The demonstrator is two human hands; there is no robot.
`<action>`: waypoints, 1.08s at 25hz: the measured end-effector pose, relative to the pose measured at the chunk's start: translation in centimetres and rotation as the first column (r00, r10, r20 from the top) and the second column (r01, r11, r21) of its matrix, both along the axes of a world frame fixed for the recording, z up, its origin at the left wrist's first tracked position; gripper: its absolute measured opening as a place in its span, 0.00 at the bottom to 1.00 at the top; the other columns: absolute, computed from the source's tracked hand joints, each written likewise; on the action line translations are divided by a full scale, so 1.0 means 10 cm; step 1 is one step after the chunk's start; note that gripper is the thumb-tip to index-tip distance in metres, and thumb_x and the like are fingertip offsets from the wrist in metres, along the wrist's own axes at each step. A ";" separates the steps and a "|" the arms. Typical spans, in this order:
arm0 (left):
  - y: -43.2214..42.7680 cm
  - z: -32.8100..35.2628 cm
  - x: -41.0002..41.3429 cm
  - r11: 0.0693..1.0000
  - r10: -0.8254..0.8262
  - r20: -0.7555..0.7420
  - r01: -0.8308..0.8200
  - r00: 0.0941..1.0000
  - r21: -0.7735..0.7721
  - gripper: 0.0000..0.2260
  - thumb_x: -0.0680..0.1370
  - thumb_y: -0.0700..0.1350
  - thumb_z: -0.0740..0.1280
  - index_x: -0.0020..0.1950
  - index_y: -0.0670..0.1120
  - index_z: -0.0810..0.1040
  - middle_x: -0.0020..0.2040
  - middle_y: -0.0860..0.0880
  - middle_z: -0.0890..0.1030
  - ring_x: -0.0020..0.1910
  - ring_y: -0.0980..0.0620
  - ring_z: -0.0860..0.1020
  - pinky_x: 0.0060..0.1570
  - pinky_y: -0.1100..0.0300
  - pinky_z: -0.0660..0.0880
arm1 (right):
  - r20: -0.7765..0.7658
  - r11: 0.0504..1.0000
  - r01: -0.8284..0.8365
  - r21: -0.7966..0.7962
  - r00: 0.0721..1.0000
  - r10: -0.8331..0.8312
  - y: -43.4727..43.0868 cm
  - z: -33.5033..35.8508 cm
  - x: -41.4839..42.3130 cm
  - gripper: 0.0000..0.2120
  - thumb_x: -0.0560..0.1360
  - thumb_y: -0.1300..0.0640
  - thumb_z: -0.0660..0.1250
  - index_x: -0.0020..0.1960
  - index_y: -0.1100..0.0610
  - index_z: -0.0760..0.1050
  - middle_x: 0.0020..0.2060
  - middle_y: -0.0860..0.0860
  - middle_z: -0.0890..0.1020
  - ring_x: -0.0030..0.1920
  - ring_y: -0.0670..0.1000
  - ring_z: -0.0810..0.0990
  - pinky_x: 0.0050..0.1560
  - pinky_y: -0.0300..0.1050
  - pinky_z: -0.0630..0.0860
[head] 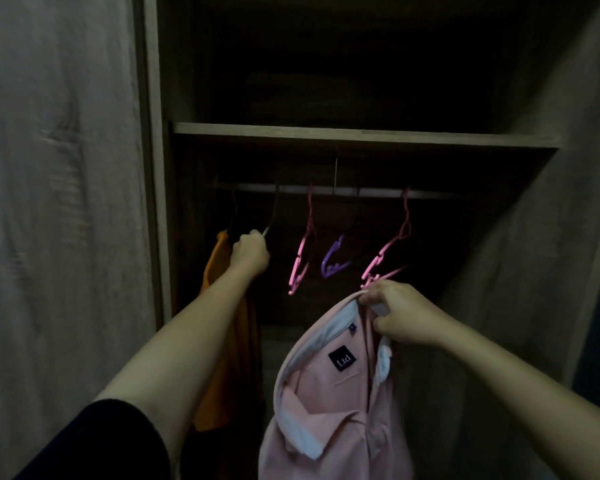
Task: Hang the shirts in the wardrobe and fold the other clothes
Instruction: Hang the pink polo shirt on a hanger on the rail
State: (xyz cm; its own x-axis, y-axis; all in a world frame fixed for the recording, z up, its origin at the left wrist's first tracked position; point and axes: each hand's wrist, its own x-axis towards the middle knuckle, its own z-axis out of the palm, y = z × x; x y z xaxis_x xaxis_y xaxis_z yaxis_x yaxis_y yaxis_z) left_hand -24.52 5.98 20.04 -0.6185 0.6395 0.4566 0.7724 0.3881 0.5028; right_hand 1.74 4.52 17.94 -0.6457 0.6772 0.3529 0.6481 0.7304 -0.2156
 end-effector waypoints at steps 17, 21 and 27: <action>-3.08 -0.65 0.05 0.975 -0.104 0.230 0.145 0.968 -0.166 0.11 0.80 0.51 0.60 0.41 0.47 0.73 0.29 0.46 0.82 0.21 0.53 0.79 0.19 0.65 0.71 | 0.163 0.981 0.005 -0.196 0.986 0.027 0.00 -0.90 -0.22 0.23 0.68 0.66 0.67 0.63 0.62 0.72 0.65 0.56 0.67 0.64 0.54 0.70 0.58 0.37 0.66; -3.33 -0.45 0.26 0.937 -0.270 0.285 0.319 0.920 -0.140 0.12 0.78 0.51 0.62 0.42 0.44 0.74 0.30 0.44 0.83 0.22 0.50 0.78 0.21 0.64 0.72 | 0.154 0.983 -0.038 -0.180 0.986 0.066 -0.01 -0.79 -0.22 0.25 0.68 0.67 0.67 0.65 0.63 0.71 0.67 0.57 0.65 0.66 0.54 0.68 0.61 0.35 0.65; -2.75 -1.00 0.53 0.881 -0.451 0.108 0.461 0.886 -0.105 0.13 0.79 0.52 0.61 0.39 0.46 0.74 0.29 0.45 0.79 0.28 0.54 0.79 0.30 0.58 0.74 | 0.165 0.966 -0.241 -0.093 0.953 0.254 -0.30 -0.49 -0.35 0.28 0.66 0.67 0.68 0.67 0.60 0.70 0.67 0.55 0.66 0.67 0.54 0.68 0.63 0.37 0.65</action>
